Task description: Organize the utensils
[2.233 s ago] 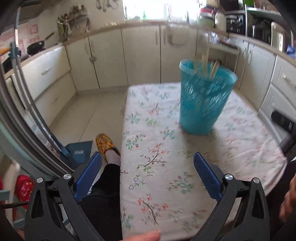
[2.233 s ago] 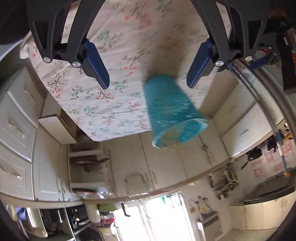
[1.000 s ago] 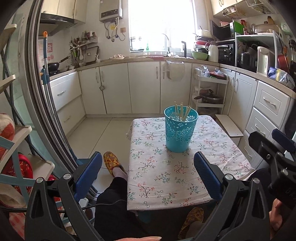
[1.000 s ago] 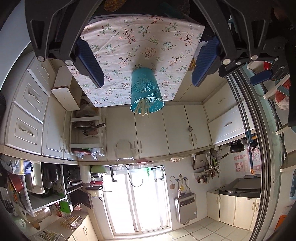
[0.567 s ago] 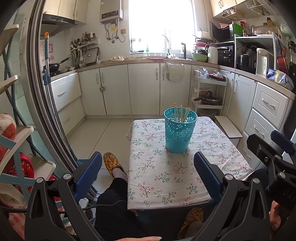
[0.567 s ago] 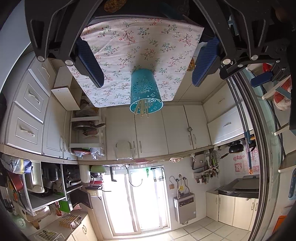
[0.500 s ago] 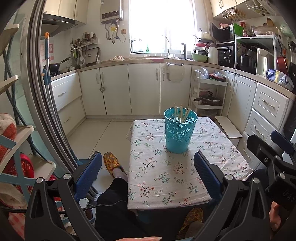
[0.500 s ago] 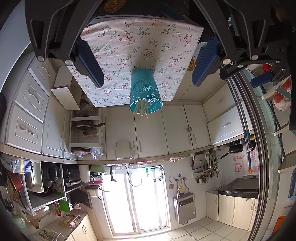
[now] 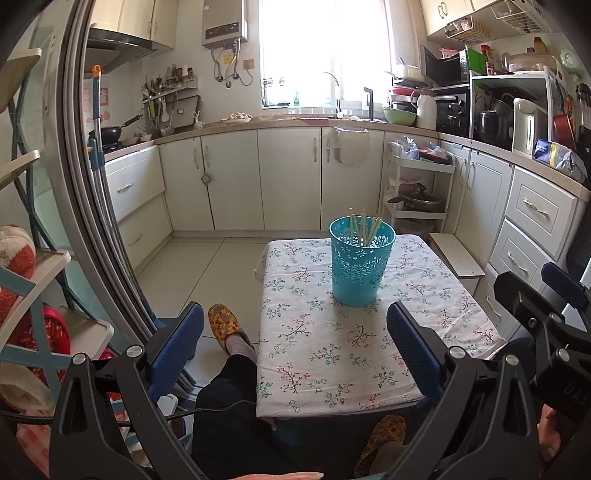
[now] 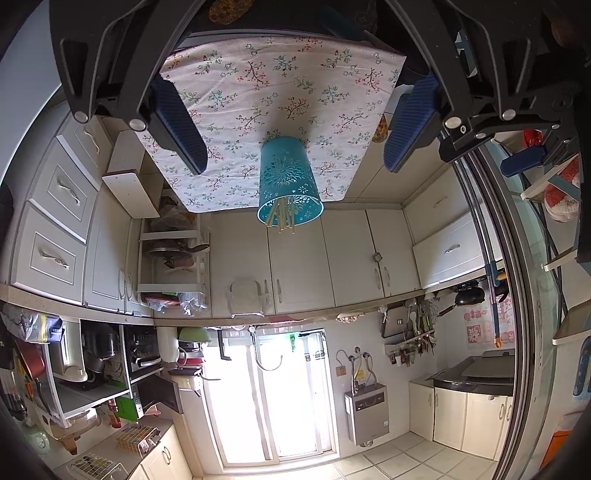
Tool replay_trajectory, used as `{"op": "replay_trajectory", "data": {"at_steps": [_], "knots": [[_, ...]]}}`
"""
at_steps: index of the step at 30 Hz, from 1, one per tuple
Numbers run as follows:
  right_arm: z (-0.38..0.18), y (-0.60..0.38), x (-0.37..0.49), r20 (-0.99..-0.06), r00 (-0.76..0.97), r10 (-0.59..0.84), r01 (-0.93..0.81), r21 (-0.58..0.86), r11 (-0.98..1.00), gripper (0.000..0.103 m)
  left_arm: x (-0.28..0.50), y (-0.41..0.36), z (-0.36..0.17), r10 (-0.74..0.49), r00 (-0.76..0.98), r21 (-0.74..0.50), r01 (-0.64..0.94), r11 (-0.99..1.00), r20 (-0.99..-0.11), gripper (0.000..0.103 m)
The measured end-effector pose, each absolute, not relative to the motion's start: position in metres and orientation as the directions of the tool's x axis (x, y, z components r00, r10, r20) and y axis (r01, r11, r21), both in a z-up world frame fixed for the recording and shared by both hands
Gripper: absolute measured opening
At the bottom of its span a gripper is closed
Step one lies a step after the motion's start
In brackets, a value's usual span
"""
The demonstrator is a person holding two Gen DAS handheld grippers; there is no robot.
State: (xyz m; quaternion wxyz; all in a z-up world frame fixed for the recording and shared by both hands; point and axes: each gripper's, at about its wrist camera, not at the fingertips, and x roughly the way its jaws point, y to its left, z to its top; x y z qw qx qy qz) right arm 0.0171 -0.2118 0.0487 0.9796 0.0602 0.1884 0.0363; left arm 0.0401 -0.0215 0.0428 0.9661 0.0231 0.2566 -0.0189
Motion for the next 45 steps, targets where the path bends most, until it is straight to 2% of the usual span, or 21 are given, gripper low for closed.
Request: {"op": "replay_trajectory", "data": {"at_steps": [45], "knots": [[0.0454,-0.2141,0.0181,-0.377,0.92,0.103,-0.057,0.131,0.99,0.093,0.0409,-0.0214,0.0419,-0.022,0.868,0.038,0.048,0.998,-0.496,0.095]]}}
